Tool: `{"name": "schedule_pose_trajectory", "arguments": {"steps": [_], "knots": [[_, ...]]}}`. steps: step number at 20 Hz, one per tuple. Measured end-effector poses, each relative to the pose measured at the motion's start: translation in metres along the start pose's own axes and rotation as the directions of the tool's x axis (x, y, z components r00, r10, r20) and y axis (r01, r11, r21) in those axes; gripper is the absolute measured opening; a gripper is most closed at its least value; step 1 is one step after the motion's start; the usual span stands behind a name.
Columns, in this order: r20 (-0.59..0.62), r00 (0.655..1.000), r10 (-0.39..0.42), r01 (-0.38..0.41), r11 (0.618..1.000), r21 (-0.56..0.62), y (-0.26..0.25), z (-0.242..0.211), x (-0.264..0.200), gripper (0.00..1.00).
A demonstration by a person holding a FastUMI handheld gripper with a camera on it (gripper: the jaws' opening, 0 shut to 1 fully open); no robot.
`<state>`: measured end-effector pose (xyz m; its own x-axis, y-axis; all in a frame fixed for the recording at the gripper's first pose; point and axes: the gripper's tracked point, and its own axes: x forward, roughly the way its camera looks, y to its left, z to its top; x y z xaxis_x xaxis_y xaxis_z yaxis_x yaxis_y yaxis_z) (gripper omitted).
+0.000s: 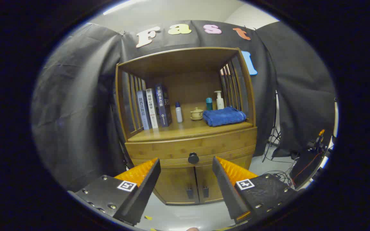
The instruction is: Pull open the drawer, take out the items inside it, and place them on the countertop above the cabinet.
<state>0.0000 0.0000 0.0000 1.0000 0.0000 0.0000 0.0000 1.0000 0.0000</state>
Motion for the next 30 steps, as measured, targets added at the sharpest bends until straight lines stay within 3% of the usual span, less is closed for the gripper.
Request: {"name": "schedule_pose_trajectory", "arguments": {"steps": [23,30], "knots": [[-0.021,1.0,-0.013,0.012,1.0,-0.022,-0.009,-0.023,0.009,0.97],[0.01,1.0,0.008,-0.008,1.0,-0.003,-0.009,-0.019,0.043,0.97]]}}
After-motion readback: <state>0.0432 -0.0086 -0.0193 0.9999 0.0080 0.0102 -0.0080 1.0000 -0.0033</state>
